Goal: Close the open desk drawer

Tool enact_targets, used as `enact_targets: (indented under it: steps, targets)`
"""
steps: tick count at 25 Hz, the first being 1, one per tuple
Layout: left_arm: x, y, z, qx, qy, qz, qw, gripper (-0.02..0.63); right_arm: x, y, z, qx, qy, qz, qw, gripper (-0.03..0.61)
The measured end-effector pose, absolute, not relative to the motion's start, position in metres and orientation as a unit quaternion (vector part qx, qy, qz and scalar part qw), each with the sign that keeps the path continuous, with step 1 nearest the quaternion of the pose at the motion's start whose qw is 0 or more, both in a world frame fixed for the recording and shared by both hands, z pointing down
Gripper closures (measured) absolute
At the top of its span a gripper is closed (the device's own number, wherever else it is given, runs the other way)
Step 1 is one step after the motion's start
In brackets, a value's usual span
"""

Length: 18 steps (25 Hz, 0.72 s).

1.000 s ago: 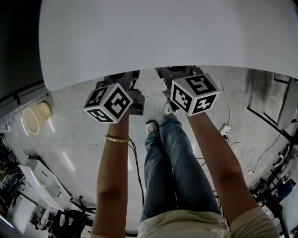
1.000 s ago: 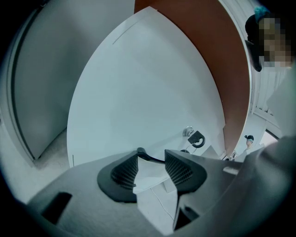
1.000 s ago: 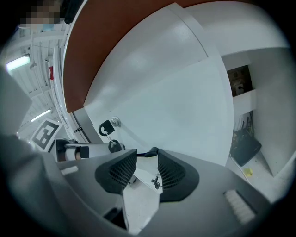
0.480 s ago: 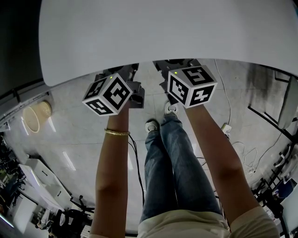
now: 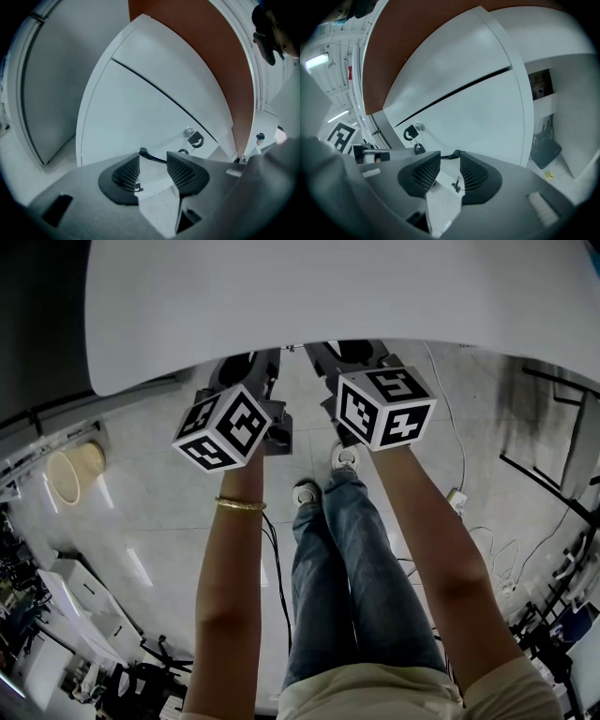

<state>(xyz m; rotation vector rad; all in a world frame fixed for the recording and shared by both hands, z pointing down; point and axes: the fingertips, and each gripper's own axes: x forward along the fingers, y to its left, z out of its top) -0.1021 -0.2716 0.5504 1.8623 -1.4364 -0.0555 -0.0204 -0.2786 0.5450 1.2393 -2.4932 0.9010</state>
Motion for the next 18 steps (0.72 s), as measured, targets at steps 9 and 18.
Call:
enact_targets:
  steps: [9,18]
  targets:
    - [-0.096,-0.252,0.538,0.737,-0.557,-0.032,0.381,0.481,-0.017,-0.257,0.533,0.426,-0.85,0.292,0.101,0.479]
    - [-0.091,-0.225,0.509,0.748,-0.558,-0.037,0.357,0.591,-0.004,-0.231,0.515,0.455,-0.84,0.279,0.101,0.565]
